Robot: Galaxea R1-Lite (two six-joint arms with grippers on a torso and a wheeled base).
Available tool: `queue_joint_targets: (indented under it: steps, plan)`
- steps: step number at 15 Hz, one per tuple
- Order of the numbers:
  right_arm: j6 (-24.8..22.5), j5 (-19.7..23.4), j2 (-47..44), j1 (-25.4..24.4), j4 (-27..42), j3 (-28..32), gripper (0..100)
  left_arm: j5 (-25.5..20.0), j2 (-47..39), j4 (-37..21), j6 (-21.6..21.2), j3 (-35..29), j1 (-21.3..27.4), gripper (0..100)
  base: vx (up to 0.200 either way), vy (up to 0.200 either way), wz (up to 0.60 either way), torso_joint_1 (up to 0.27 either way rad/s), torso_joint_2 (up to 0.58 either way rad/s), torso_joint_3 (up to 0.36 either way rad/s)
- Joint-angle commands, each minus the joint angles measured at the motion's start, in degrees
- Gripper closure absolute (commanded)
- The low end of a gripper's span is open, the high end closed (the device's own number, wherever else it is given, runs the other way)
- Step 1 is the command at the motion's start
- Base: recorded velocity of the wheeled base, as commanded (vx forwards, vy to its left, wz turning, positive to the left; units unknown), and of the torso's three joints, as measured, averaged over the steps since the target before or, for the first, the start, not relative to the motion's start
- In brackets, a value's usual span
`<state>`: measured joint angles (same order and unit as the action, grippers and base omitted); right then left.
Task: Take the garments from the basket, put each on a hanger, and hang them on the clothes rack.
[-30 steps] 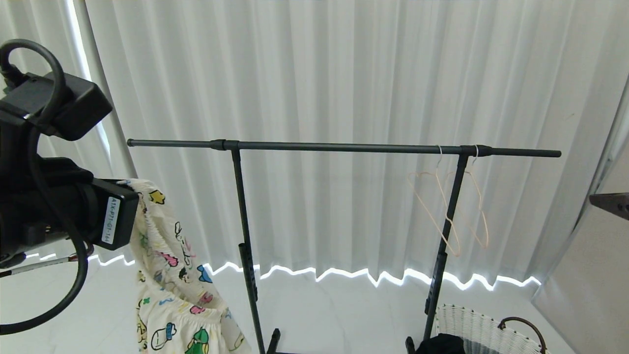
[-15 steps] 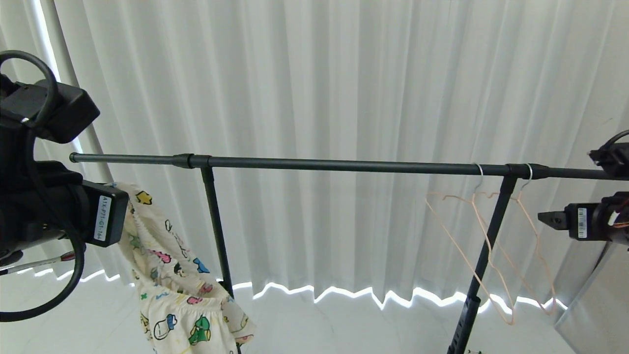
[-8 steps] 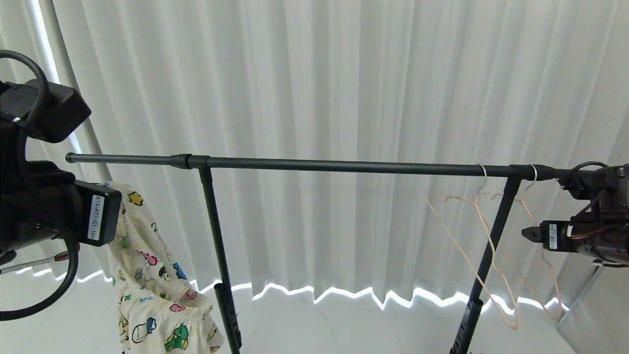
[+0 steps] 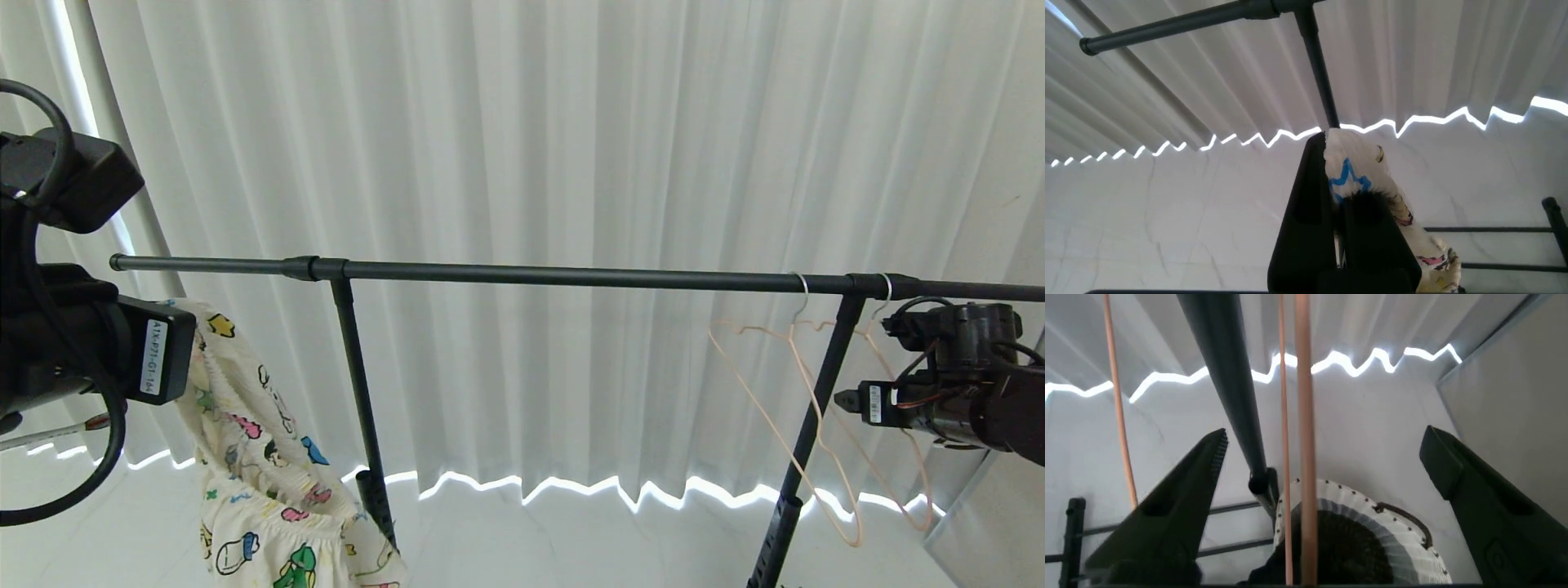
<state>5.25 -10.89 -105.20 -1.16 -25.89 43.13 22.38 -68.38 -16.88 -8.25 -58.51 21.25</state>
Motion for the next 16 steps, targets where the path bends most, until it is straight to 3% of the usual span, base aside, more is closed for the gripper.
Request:
queue_joint_targets:
  steps: [1, 12, 16]
  plan:
    - [0.02, -0.01, -1.14, 0.02, 0.05, 0.02, 100, 0.03, -0.27, 0.10, -0.01, -0.11, 0.02, 100, 0.000, 0.000, 0.00, 0.000, 0.00, 0.000]
    - [1.86, 0.08, 4.92, -0.07, -2.67, -0.33, 100, 0.03, -0.09, 0.10, -0.10, -0.11, -0.07, 100, 0.000, 0.000, 0.00, 0.000, 0.00, 0.000]
    - [1.86, 1.22, 11.60, -0.07, -2.67, -4.90, 100, 0.03, -0.35, 0.10, -0.01, 0.07, -0.07, 100, 0.000, 0.000, 0.00, 0.000, 0.00, 0.000]
